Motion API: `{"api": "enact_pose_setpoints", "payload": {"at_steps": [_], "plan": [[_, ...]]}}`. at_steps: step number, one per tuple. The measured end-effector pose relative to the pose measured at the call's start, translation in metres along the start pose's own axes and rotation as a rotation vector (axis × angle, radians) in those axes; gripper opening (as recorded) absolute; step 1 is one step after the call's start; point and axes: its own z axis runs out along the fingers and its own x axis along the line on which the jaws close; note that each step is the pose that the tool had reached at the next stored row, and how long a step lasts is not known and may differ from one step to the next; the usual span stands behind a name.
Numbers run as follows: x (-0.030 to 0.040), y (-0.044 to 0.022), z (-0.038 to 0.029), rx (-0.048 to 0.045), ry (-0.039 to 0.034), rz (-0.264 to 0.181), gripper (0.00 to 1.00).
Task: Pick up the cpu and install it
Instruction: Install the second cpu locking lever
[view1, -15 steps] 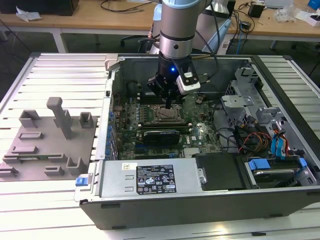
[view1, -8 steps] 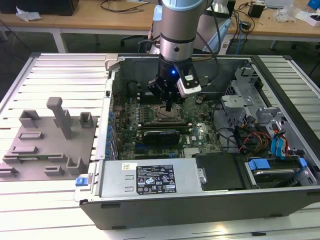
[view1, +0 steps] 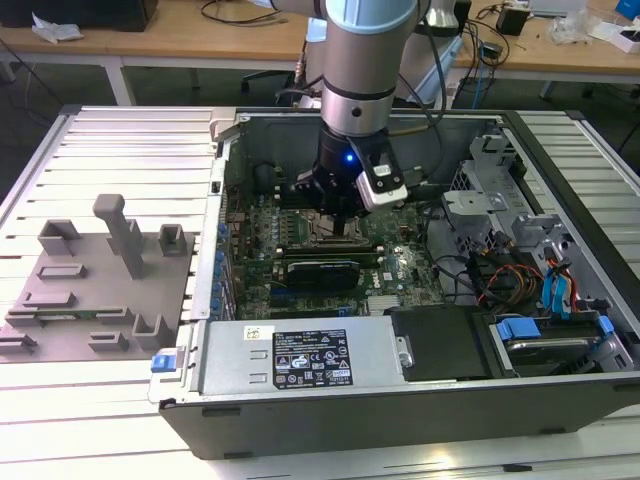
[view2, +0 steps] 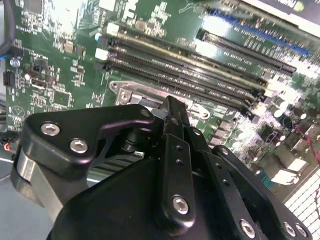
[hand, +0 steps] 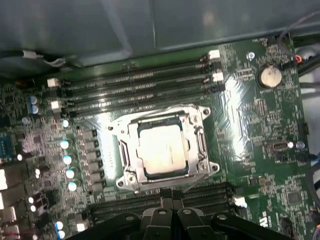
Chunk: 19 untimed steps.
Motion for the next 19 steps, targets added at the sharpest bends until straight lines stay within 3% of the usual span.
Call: {"api": "enact_pose_setpoints", "payload": {"at_steps": [4, 10, 16, 19], "plan": [[0.0006, -0.0016, 0.0003, 0.0000, -0.0006, -0.013, 0.11], [0.0020, -0.0021, 0.0010, -0.0003, -0.0026, -0.074, 0.11], [0.0141, -0.0065, 0.0032, 0.0000, -0.0028, -0.084, 0.11], [0.0156, -0.0072, 0.0043, 0.0001, -0.0027, -0.086, 0.11]]}}
